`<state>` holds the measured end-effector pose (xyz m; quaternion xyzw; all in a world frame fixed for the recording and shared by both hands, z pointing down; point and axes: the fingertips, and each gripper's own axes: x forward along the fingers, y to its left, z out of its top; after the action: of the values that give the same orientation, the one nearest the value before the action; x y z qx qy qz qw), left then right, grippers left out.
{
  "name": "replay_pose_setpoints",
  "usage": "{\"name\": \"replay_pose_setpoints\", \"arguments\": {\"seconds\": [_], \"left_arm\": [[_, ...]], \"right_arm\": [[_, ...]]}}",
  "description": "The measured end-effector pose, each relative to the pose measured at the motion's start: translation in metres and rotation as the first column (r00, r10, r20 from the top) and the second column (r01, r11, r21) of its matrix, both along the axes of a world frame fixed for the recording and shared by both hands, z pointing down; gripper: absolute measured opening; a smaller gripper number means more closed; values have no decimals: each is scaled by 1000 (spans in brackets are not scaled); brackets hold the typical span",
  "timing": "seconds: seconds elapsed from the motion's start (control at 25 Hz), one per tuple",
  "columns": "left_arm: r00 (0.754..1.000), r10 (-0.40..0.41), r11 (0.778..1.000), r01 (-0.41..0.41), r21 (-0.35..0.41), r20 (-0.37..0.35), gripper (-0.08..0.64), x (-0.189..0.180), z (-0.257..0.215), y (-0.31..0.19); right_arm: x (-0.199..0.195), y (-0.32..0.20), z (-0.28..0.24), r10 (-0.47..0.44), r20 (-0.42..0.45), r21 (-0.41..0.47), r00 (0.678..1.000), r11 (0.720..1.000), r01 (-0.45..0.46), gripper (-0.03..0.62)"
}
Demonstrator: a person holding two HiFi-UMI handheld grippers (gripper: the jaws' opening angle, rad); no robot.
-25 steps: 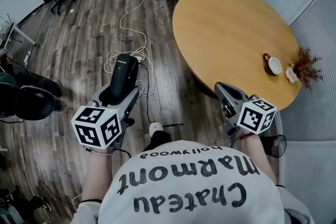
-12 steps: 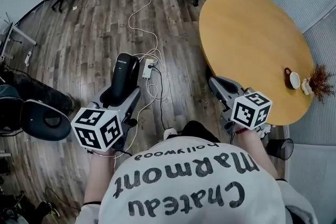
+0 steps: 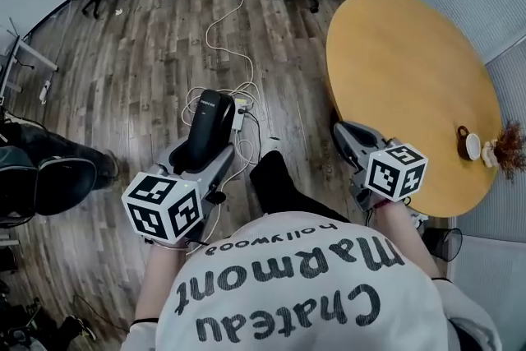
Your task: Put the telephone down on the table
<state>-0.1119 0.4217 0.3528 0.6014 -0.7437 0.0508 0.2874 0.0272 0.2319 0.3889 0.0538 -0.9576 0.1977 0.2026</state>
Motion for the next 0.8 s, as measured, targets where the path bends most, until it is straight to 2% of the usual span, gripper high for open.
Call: {"name": "replay_pose_setpoints", "arguments": {"seconds": [0.2,0.44,0.64,0.8], "left_arm": [[999,26,999,-26,-18,-23,285,-37,12,-33],[997,73,997,-73,-24,19,285,-93,-10,-96],[974,214,976,-209,-68,75,285,-113,-7,-158],[952,297,951,-288,-109,75,285,-127,-5,-214]], "right_arm": [[-48,-33,5,-21,18,9,1000,1000,21,14],[-85,-101,-8,36,47,-5,998,999,-36,15],[-109,-152,-1,105,42,-24,994,994,-104,15],[-116,-187,-3,170,32,-47,985,985,-169,15]]}}
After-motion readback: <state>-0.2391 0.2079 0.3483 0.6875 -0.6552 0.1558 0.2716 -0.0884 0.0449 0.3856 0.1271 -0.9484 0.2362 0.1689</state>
